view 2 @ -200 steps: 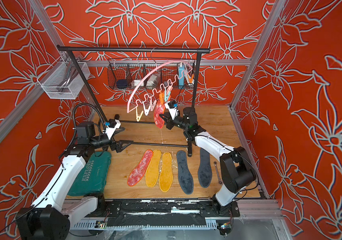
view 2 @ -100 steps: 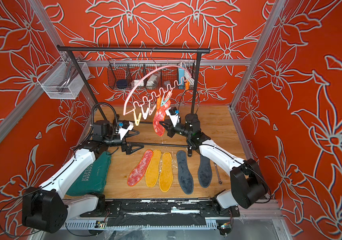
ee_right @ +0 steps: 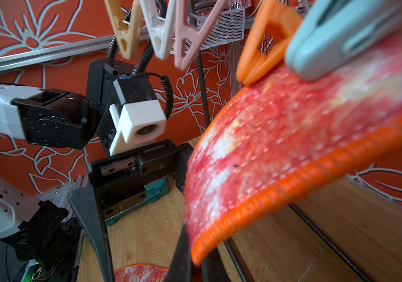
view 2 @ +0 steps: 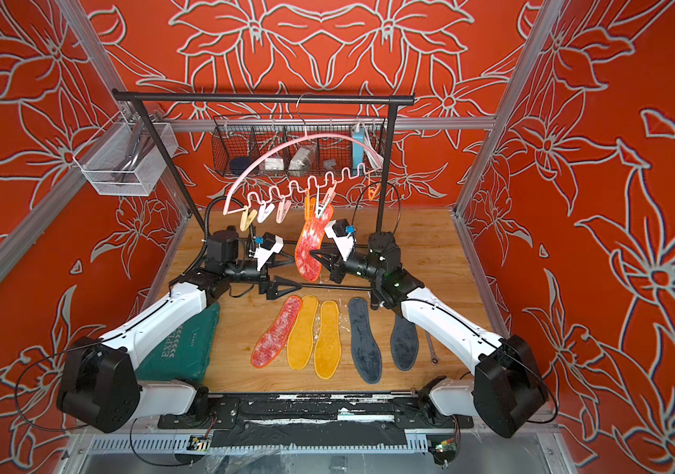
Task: Take the shoe insoles off the hanger
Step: Remove the insole from the hanger, then open the clamp at the hanger.
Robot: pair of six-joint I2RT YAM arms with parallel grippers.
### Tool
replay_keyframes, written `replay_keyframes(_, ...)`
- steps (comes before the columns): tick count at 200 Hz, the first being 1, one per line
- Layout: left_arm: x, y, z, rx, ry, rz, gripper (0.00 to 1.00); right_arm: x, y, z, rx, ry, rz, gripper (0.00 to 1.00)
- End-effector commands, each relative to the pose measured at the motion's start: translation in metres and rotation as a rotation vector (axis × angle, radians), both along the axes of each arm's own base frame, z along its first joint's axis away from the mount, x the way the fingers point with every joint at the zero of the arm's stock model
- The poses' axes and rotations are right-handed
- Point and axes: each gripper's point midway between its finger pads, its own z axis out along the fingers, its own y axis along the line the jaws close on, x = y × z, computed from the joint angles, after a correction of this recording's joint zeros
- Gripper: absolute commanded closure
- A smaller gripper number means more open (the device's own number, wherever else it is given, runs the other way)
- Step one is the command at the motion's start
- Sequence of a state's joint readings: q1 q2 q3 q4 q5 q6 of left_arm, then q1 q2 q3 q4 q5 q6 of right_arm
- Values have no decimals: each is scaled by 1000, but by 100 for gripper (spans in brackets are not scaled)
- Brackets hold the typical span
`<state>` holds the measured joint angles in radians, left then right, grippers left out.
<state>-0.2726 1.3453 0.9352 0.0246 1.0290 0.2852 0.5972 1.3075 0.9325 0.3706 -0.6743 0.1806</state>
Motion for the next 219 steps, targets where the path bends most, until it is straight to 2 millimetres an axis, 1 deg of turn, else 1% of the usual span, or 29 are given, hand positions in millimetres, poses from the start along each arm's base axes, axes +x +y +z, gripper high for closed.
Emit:
replay_keyframes(1,0,-11,13,-28,-30,-31,15,-13,2,3,17,20,40,100)
replay_keyframes(29,-1,-17,9,-29,-12,-47,34,-22,4,6,39,31,74,100)
replay_keyframes(44,-3,-18,9,-31,-16,-58,41,-24,5,7,51,37,87,99)
replay_keyframes(60,-5,-19,7,-30,-24,-72,53,-28,6,8,54,41,104,100)
replay_keyframes(76,-9,-21,9,-34,-15,-102,70,-29,5,7,55,40,100,99)
replay_keyframes(97,-19,-20,9,-35,-31,-146,100,-27,2,9,47,29,78,97)
replay_keyframes(102,-21,-20,9,-35,-35,-154,100,-27,1,9,42,26,73,95)
replay_keyframes(107,-24,-20,8,-35,-35,-163,100,-28,1,10,38,18,71,90)
replay_keyframes(114,-28,-20,7,-36,-35,-178,100,-28,0,10,32,9,68,79)
replay_keyframes(118,-31,-20,6,-36,-31,-190,100,-28,-1,10,29,5,65,71)
replay_keyframes(123,-34,-19,6,-36,-32,-203,100,-28,-2,10,25,2,61,64)
replay_keyframes(136,-40,-18,5,-34,-27,-224,100,-25,-4,13,23,-5,53,55)
replay_keyframes(164,-47,-17,1,-30,-22,-242,100,-14,-7,20,19,57,41,49)
replay_keyframes(168,-48,-16,1,-30,-20,-243,100,-12,-7,19,14,71,39,49)
replay_keyframes(186,-52,-15,2,-29,-27,-252,100,-3,-7,27,25,109,23,49)
replay_keyframes(202,-53,-15,2,-29,-30,-253,100,2,-9,40,62,136,25,48)
replay_keyframes(213,-54,-15,2,-27,-25,-252,100,5,-11,49,89,141,25,45)
replay_keyframes(219,-54,-15,1,-26,-22,-253,100,7,-12,53,104,140,17,42)
